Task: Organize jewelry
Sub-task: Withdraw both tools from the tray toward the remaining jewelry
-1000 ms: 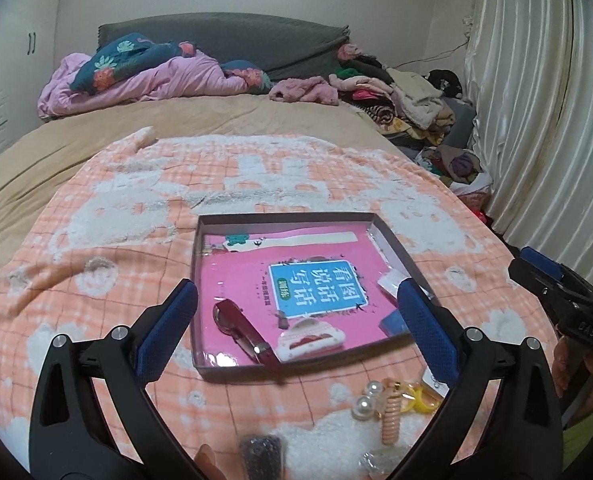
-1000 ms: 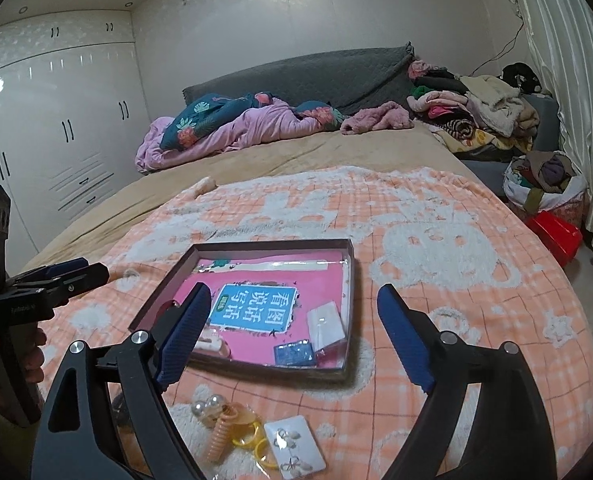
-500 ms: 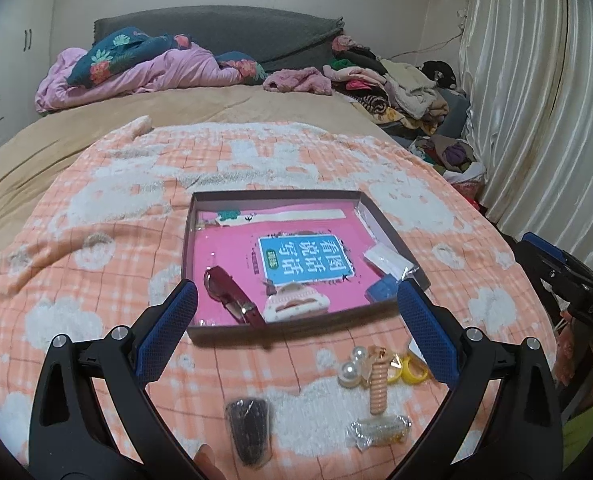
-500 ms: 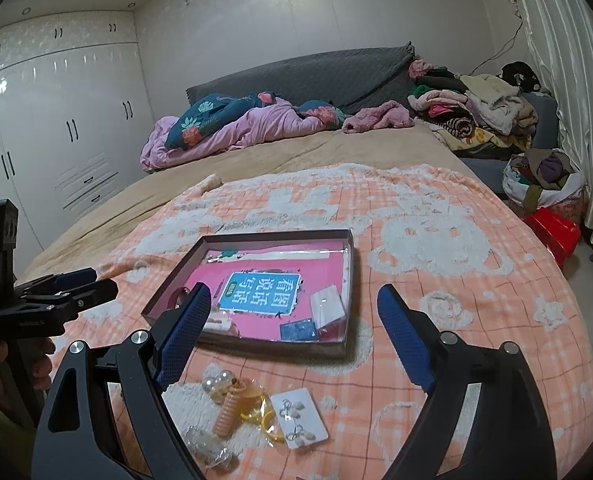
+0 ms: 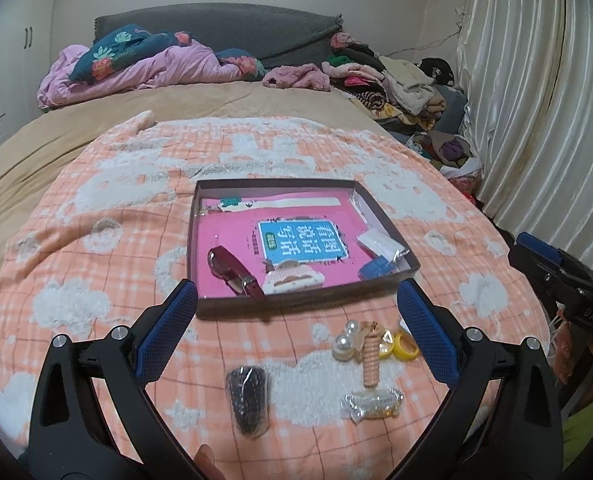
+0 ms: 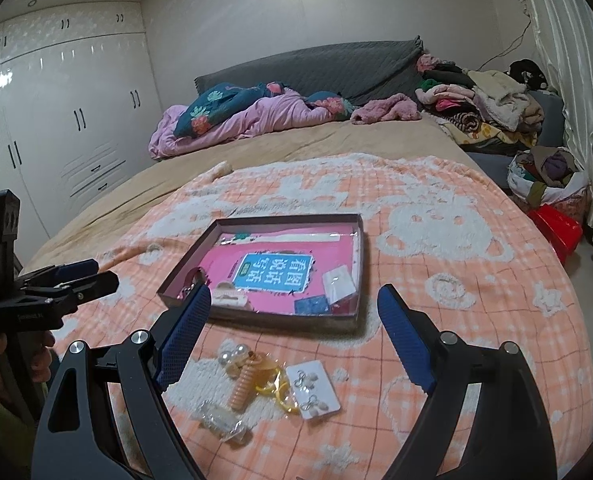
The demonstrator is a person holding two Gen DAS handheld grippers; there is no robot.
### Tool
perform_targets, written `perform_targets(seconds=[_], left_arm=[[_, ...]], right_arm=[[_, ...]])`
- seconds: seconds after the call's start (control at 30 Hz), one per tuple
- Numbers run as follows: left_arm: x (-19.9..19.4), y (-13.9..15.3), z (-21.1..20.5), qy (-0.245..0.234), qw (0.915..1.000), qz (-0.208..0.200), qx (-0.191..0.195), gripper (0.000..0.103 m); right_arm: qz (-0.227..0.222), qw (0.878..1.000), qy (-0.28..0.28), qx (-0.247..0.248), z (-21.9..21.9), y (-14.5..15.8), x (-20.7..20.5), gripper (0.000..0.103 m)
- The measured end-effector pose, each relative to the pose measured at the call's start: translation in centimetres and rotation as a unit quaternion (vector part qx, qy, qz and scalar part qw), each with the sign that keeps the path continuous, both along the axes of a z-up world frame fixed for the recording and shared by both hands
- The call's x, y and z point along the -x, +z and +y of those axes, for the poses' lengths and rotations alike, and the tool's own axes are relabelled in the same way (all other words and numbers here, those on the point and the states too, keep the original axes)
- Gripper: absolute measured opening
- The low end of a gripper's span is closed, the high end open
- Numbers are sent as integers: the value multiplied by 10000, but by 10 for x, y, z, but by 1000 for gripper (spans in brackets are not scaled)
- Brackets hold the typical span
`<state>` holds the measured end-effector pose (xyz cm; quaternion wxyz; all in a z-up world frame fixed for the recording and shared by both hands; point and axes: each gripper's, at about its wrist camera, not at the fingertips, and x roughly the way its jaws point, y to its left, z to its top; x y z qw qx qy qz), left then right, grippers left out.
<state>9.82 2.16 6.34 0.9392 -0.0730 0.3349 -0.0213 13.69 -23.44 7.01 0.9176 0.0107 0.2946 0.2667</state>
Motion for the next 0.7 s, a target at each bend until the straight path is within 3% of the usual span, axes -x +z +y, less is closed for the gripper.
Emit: perform_targets(seconds=[0.27,0.7], left_arm=[[21,-20,-14,-184,9993,318,-119,93],[44,-75,-48,-717,9918,1020,-264,93]], right_arm=[[181,9995,250,-30,3,-1,11,83],[847,9923,897,88,36,-33,8,58]])
